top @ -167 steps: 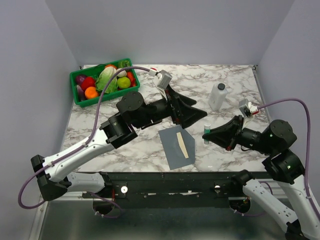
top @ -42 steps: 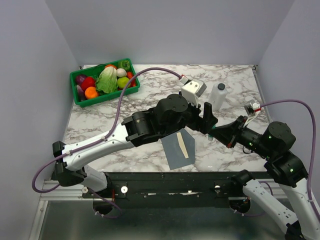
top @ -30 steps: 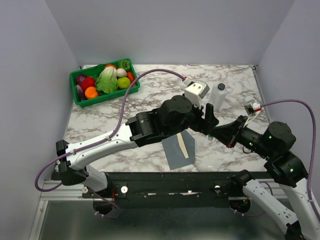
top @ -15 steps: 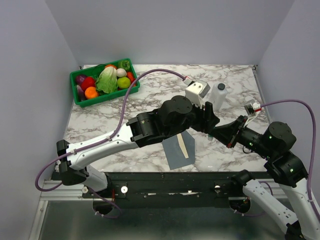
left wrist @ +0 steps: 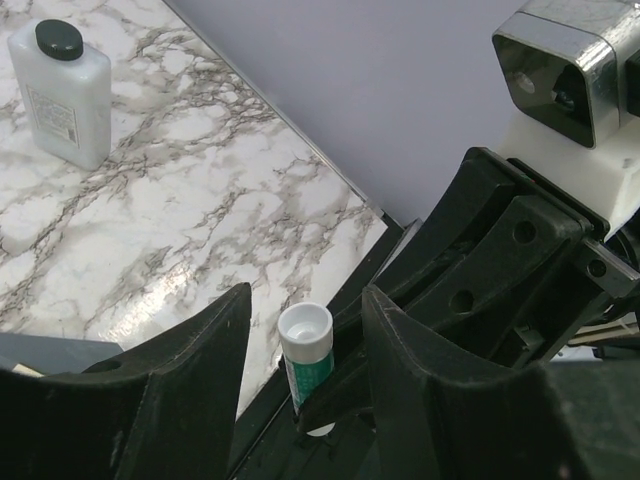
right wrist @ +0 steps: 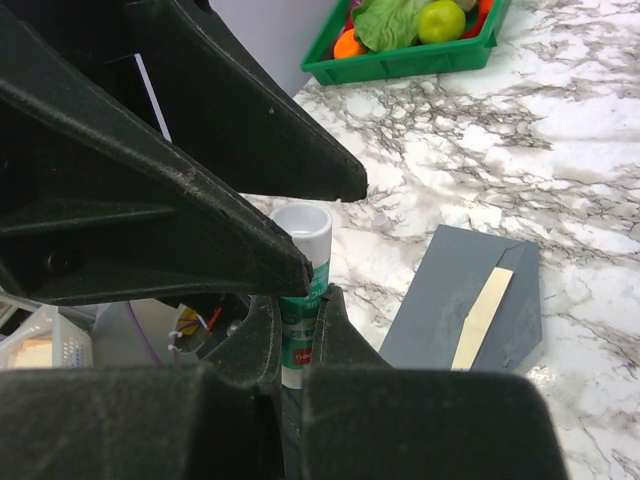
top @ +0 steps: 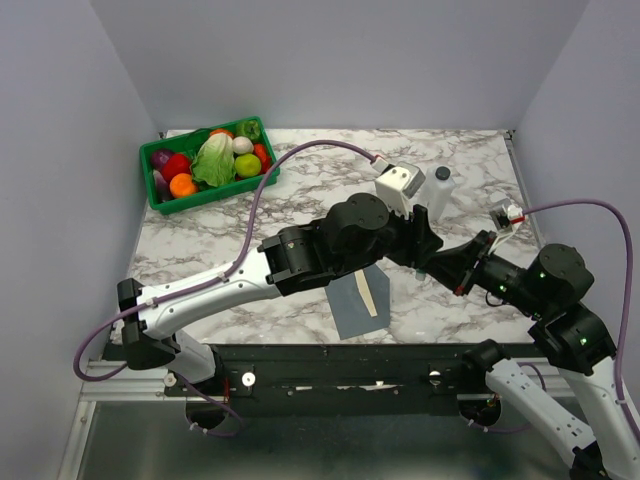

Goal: Place the letter into the envelope and seal it

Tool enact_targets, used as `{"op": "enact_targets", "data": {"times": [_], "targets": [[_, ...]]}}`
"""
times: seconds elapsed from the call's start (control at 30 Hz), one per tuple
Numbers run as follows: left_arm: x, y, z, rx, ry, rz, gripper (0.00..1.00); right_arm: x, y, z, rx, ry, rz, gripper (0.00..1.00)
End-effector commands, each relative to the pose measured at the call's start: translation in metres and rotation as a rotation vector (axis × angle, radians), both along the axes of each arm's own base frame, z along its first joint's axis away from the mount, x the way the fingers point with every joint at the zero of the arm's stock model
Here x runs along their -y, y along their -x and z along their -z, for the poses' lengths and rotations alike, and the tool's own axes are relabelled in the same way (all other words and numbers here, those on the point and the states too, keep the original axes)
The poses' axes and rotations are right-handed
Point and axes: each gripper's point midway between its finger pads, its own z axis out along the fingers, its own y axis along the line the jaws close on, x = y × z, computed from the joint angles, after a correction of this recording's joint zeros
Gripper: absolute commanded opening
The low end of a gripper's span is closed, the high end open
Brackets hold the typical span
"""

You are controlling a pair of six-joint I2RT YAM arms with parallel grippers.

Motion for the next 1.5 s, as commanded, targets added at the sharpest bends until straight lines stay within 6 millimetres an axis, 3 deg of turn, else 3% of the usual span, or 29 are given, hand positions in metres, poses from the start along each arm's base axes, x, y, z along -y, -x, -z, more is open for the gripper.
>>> {"op": "enact_targets", "data": {"times": [0.0,0.27,0.33,0.37,0.43,0.47,0.53,0.57,0.6,0.63,0.87,1.0,1.07,1.1,1.13,1.2,1.3,1.33,1.47], "targets": [[0.006,0.006,0.001,-0.008,0.014,0.024,0.52,0.0,0.007,-0.015,0.054,-0.024,-0.025,0.01],[0.008,0.009,0.005,-0.016,0.015,0.041,0.36,0.001,0.009,-0.017,0.062,-0.026,-0.024,0.01],[0.008,0.01,0.003,-0.017,0.022,0.048,0.25,0.001,0.008,-0.017,0.066,-0.023,-0.021,0.01],[0.006,0.011,0.006,-0.016,0.018,0.052,0.11,0.002,0.009,-0.019,0.073,-0.024,-0.021,0.01],[0.004,0.016,0.001,-0.006,0.038,0.077,0.0,0.003,0.01,-0.02,0.087,-0.014,-0.024,0.01],[0.003,0.017,0.008,-0.003,0.029,0.088,0.0,0.002,0.01,-0.021,0.093,-0.011,-0.029,0.01],[0.002,0.032,-0.007,0.027,0.096,0.177,0.0,0.003,0.015,-0.027,0.126,-0.003,-0.049,0.01],[0.003,0.04,-0.001,0.039,0.094,0.233,0.0,0.002,0.018,-0.029,0.137,0.002,-0.064,0.01],[0.003,0.047,-0.013,0.066,0.142,0.28,0.0,0.0,0.025,-0.035,0.154,0.001,-0.101,0.01],[0.0,0.067,-0.022,0.083,0.177,0.388,0.0,0.0,0.03,-0.038,0.178,0.01,-0.127,0.01],[-0.024,0.139,-0.046,0.233,0.297,0.808,0.0,-0.013,0.085,-0.063,0.296,-0.025,-0.418,0.01],[-0.04,0.165,-0.058,0.308,0.359,0.967,0.0,-0.016,0.114,-0.069,0.34,-0.061,-0.58,0.01],[-0.042,0.168,-0.056,0.319,0.357,1.0,0.0,-0.016,0.119,-0.066,0.327,-0.076,-0.608,0.01],[-0.041,0.165,-0.056,0.32,0.355,0.992,0.14,-0.017,0.12,-0.068,0.342,-0.083,-0.614,0.01],[-0.039,0.16,-0.055,0.315,0.348,0.968,0.36,-0.017,0.118,-0.066,0.329,-0.088,-0.605,0.01],[-0.036,0.149,-0.053,0.306,0.334,0.909,0.71,-0.018,0.109,-0.062,0.318,-0.087,-0.564,0.01],[-0.03,0.118,-0.052,0.286,0.298,0.73,0.99,-0.019,0.092,-0.055,0.291,-0.083,-0.487,0.01],[-0.029,0.094,-0.055,0.285,0.285,0.583,0.99,-0.02,0.087,-0.054,0.28,-0.081,-0.464,0.01],[-0.038,0.033,-0.052,0.22,0.224,0.213,0.99,-0.019,0.058,-0.042,0.212,-0.05,-0.337,0.01]]}}
